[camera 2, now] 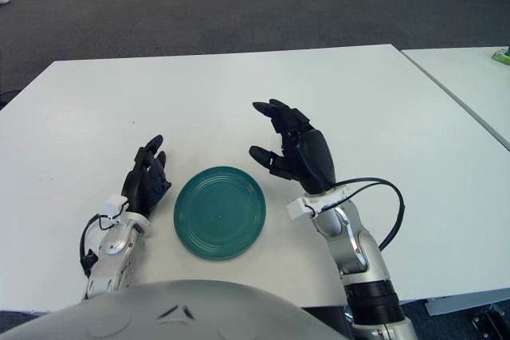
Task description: Put the gum into the plate.
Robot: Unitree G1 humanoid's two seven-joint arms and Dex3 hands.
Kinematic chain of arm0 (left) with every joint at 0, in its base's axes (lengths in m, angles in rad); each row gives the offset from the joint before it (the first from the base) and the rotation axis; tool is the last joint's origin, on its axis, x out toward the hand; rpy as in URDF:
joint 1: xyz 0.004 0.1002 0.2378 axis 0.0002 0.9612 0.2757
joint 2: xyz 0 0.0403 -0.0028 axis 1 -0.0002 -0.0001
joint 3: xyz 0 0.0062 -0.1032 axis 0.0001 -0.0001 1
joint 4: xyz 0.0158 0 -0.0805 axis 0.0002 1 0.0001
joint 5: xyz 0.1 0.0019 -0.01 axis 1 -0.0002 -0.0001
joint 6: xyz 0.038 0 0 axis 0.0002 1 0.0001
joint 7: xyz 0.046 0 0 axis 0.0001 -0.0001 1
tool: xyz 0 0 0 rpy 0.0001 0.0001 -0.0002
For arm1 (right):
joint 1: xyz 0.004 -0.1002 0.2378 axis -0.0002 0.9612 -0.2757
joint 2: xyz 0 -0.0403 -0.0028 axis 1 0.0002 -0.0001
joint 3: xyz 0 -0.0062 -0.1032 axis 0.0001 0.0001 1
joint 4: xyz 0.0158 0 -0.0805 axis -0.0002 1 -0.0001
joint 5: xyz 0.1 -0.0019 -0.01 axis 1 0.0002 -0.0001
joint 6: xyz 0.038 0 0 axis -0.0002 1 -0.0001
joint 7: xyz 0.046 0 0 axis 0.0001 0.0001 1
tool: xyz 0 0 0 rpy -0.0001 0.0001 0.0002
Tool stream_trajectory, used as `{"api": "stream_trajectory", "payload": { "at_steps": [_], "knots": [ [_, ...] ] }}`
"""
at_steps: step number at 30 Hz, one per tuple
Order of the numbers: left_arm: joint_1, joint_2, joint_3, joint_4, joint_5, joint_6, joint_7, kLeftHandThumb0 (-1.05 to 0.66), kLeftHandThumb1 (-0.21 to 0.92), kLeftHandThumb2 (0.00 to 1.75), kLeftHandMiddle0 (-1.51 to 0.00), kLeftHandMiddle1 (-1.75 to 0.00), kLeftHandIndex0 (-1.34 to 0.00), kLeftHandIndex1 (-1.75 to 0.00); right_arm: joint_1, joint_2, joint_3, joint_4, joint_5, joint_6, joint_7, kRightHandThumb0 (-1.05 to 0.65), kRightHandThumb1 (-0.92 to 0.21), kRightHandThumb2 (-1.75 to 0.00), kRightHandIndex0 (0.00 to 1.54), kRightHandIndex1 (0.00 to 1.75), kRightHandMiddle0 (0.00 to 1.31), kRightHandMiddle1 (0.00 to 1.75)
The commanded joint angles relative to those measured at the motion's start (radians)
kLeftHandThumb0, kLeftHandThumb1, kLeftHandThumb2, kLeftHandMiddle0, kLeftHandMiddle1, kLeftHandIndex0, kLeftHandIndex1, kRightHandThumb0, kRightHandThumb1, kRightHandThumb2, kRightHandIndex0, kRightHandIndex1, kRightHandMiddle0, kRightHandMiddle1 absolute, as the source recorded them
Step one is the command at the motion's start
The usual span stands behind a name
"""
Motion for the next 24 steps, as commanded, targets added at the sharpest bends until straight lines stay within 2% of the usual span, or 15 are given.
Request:
{"api": "stream_trajectory", "payload": {
  "at_steps": [1,5,11,18,24],
  "knots": [
    [-0.023,0.005,-0.002,0.009,-0.003,-0.008,-0.01,-0.93,0.92,0.89,-0.22,0.0,0.0,-0.6,-0.101,-0.07,-0.033,0.133,-0.041,0.021,-0.041,-0.73,-0.92,-0.4,0.56,0.09,0.07,0.85],
    [-0.026,0.003,-0.003,0.006,-0.018,-0.01,-0.023,-0.94,0.92,0.89,-0.22,0.0,0.0,-0.62,-0.2,-0.114,-0.017,0.269,-0.089,0.111,-0.025,-0.73,-0.92,-0.39,0.53,0.07,0.05,0.85],
    [-0.024,0.001,0.001,-0.002,-0.04,-0.009,-0.039,-0.96,0.92,0.88,-0.23,0.0,0.0,-0.63,-0.241,-0.125,0.02,0.32,-0.086,0.238,0.038,-0.75,-0.92,-0.45,0.46,0.03,0.01,0.83],
    [-0.022,0.007,0.004,-0.001,-0.051,-0.011,-0.048,-0.97,0.92,0.88,-0.22,0.0,0.0,-0.63,-0.288,-0.13,0.072,0.478,-0.074,0.262,0.011,-0.79,-0.92,-0.57,0.41,0.0,0.0,0.77],
    [-0.02,0.009,0.005,0.001,-0.047,-0.023,-0.051,-0.96,0.92,0.88,-0.22,0.0,0.0,-0.62,-0.303,-0.135,0.094,0.508,-0.054,0.277,0.013,-0.83,-0.92,-0.65,0.39,0.0,0.0,0.72]
  ]
}}
